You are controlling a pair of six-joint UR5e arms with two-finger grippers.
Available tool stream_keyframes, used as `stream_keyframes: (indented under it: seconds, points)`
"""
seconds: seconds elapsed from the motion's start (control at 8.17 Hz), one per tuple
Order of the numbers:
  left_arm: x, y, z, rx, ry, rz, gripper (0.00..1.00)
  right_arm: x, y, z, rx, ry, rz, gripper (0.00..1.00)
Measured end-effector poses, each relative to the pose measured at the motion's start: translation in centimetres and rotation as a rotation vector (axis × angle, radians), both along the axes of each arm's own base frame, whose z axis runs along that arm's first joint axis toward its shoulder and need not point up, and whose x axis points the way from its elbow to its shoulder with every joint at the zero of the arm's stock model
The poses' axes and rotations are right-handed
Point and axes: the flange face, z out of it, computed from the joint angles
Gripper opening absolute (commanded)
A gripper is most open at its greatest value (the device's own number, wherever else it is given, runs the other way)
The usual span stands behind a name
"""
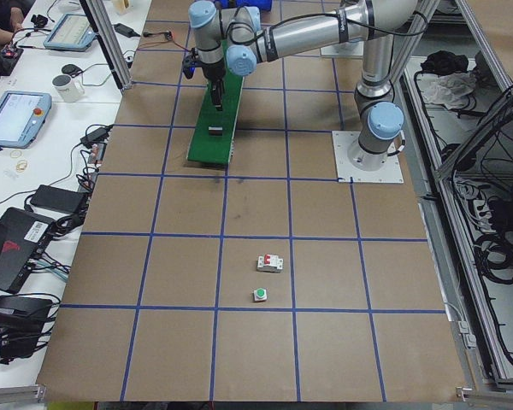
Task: Move capacitor from left to right
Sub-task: 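Place the capacitor on the green belt and raise the left gripper, then hold the right gripper above the belt while the capacitor rides toward it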
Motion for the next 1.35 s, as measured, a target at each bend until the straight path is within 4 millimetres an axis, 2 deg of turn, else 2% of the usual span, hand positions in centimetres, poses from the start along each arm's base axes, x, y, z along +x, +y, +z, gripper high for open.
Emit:
stream_keyframes:
  seconds: [0.24, 0.37, 0.49, 0.73, 1.35]
  points:
    - [-4.2, 3.0, 6.5, -0.036, 0.002, -0.014, 1.00, -0.2, -0.4, -2.1, 0.005, -0.020, 0.000, 1.00]
    - [-5.3, 5.1, 9.6, -0.056, 0.003, -0.025, 1.00, -0.2, -0.7, -3.0, 0.009, -0.024, 0.014, 1.00]
    - [-5.7, 6.8, 11.7, -0.073, 0.005, -0.029, 1.00, -0.2, -0.7, -3.5, 0.013, -0.027, 0.024, 1.00]
    - [-6.0, 8.8, 14.0, -0.101, 0.013, -0.014, 1.00, -0.2, -0.5, -4.4, 0.014, -0.029, 0.034, 1.00]
    - [-6.7, 10.7, 16.2, -0.133, 0.086, -0.015, 1.00, -0.2, -0.3, -5.4, 0.012, -0.021, 0.042, 1.00]
